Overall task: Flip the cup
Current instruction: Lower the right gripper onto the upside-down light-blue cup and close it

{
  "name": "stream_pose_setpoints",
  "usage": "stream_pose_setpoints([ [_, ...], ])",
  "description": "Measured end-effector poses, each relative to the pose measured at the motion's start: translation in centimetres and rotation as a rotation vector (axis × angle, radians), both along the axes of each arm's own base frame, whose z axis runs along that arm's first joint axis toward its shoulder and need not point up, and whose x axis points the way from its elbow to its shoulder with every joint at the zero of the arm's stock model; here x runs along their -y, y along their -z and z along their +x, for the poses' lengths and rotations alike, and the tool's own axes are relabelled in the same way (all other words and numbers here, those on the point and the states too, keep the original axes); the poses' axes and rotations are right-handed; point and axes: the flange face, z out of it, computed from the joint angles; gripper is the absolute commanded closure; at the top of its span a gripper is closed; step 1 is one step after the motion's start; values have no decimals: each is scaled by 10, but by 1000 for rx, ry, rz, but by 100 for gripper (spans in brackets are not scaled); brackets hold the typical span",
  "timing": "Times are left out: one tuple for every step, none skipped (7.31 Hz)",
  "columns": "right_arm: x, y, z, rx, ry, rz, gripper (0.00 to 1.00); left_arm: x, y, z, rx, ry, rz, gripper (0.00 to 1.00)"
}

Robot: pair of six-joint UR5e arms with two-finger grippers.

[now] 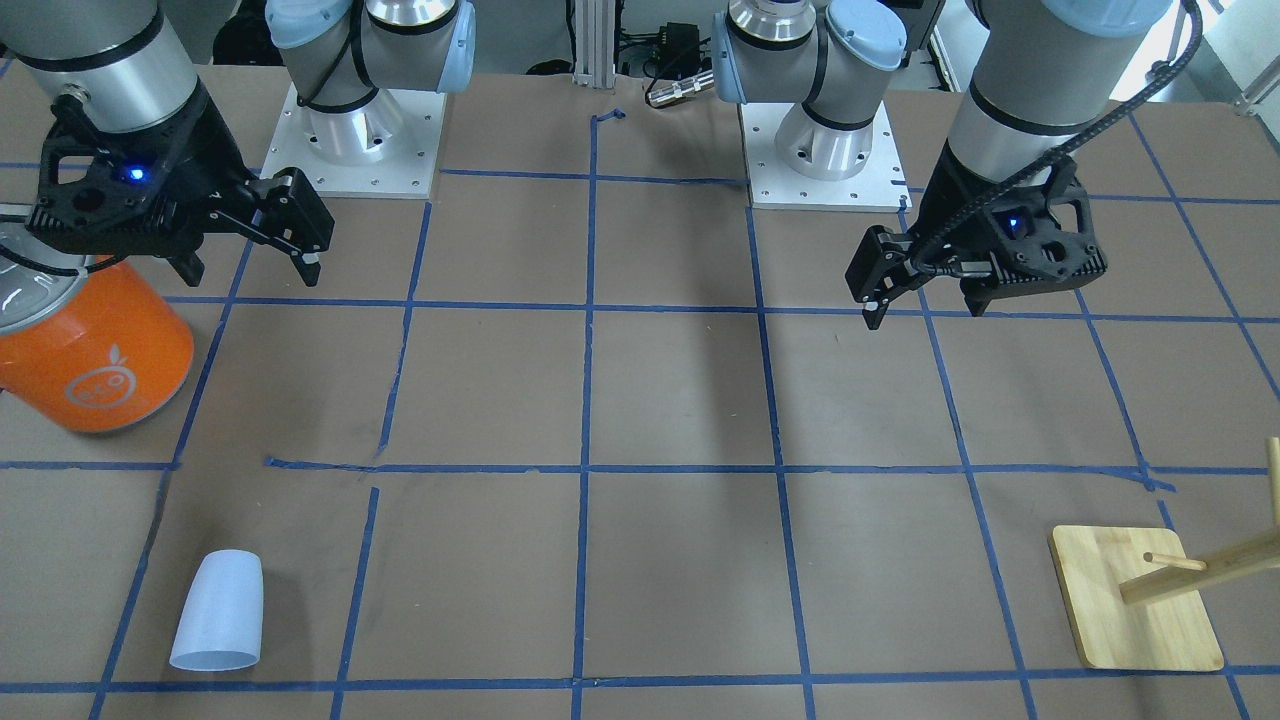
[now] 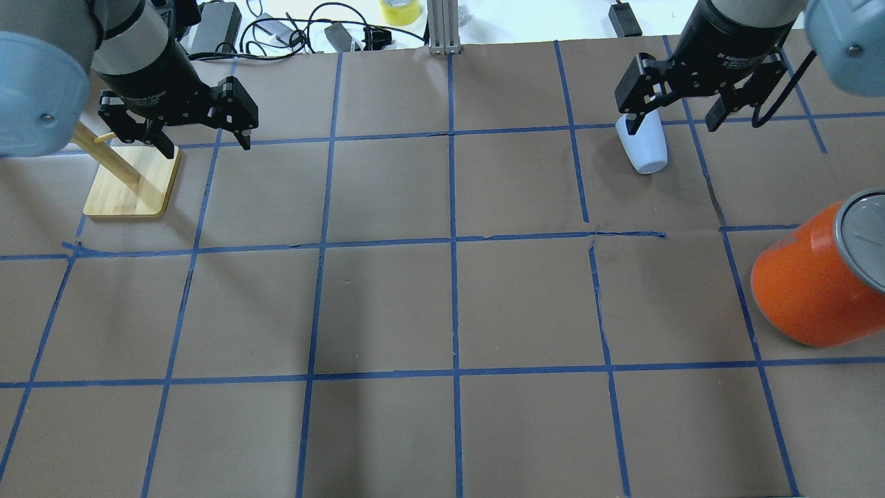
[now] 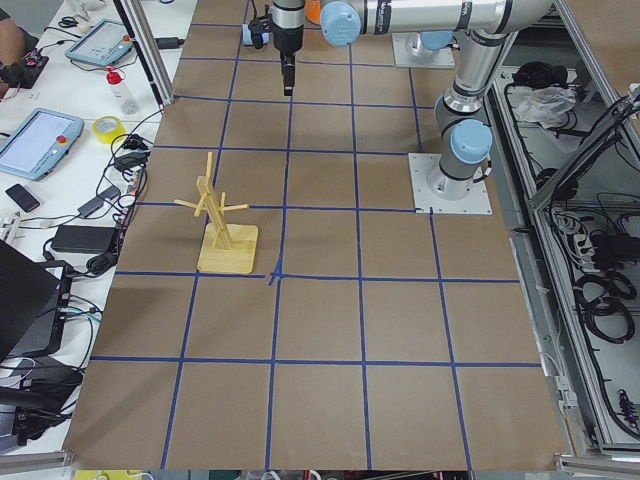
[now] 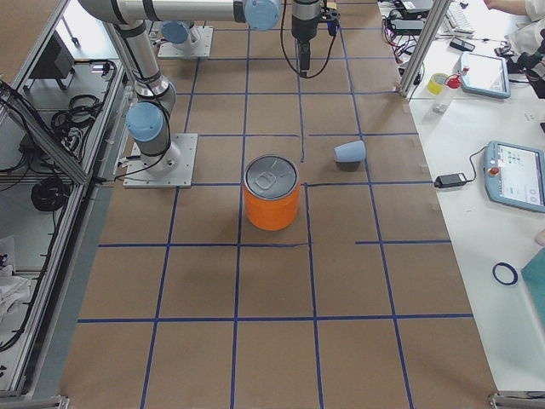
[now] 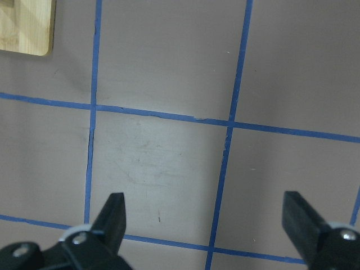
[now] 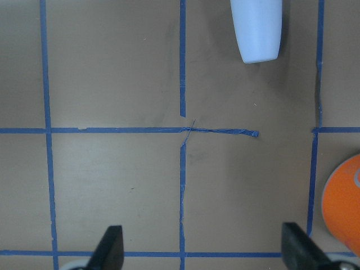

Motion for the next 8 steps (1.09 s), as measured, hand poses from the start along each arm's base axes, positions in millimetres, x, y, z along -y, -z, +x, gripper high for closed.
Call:
stream_pose_setpoints([
  [0,1,0,0,0,2,0,-1,-1,0,0,0,-1,0],
  [1,2,0,1,0,4,0,-2,-3,0,1,0,-3,0],
  [1,3,0,3,1,4,0,-3,-3,0,1,0,-3,0],
  [0,4,0,5,2,6,0,-3,-3,0,0,0,-2,0],
  [-1,7,0,8,-1,12,0,-3,-2,0,0,0,0,0],
  [-1,11,0,11,-2,21,0,-3,-2,0,1,1,0,0],
  [-2,15,-1,10,-1,30,0,-4,-5,-1,-2,2,0,0],
  [-1,18,-1,6,-1,34,0,-7,-10,-2,-15,4,0,0],
])
